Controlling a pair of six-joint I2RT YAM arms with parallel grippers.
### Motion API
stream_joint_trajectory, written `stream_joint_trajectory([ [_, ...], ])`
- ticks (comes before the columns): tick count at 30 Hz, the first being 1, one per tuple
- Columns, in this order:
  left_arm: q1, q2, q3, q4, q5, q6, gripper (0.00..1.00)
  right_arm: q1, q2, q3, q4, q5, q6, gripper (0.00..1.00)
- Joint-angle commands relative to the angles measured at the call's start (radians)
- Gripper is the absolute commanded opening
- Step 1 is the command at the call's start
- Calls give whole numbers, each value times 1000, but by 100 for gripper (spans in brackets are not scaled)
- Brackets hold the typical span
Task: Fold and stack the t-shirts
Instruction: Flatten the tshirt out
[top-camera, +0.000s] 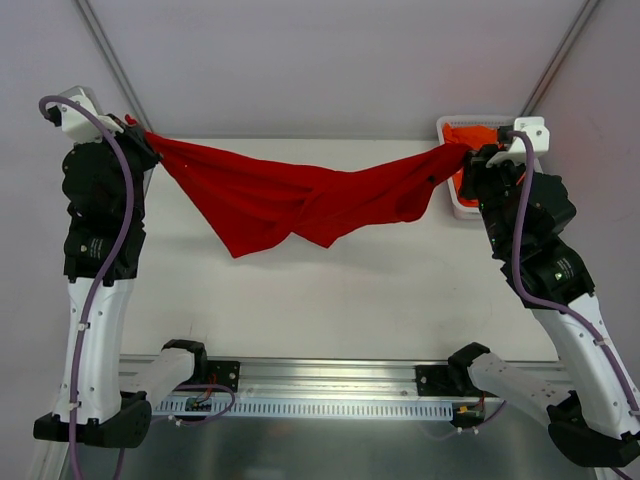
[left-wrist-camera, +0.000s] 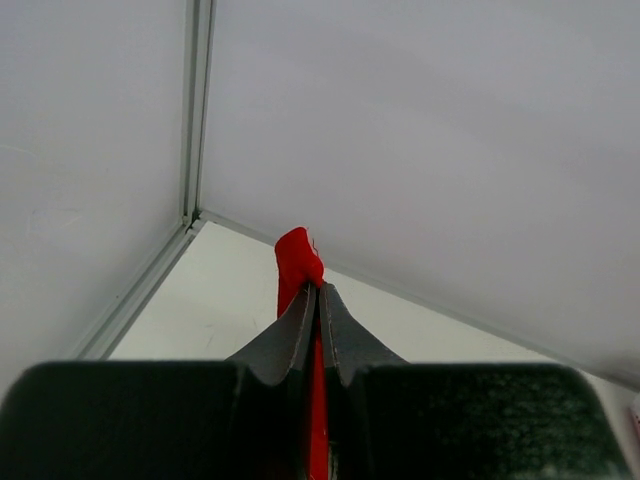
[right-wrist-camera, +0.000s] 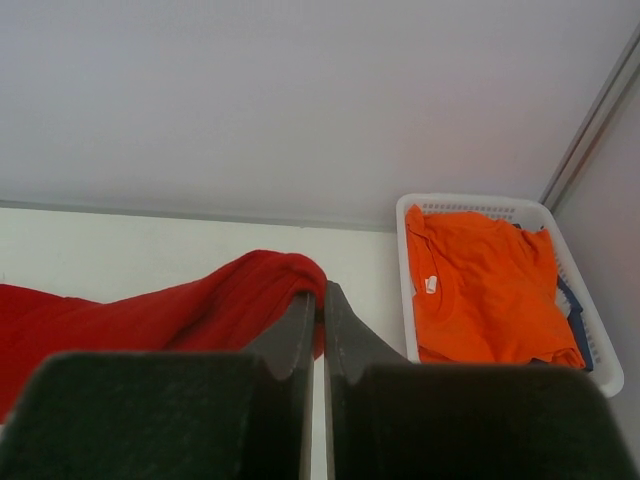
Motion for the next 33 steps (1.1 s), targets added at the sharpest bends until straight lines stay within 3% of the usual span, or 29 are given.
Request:
stream_joint_trajectory([
  [1,7,11,-26,41,17,-14,0,-9,-5,15,24,-10,18,0],
  [11,9,172,-155,84,17,-46,0,-9,38,-100,36,-32,69,0],
  [21,9,399,-272,189,0,-108,0,-34,225,-215,93,-61,132,0],
  [31,15,727,-187,245,-3,-88,0,-66,362,-218,128,-135,153,0],
  [32,15,748,-172,245,-4,-86,7,-66,364,-220,129,-144,153,0],
  [33,15,765,-164,245,-7,-83,32,-67,364,-223,131,-147,155,0],
])
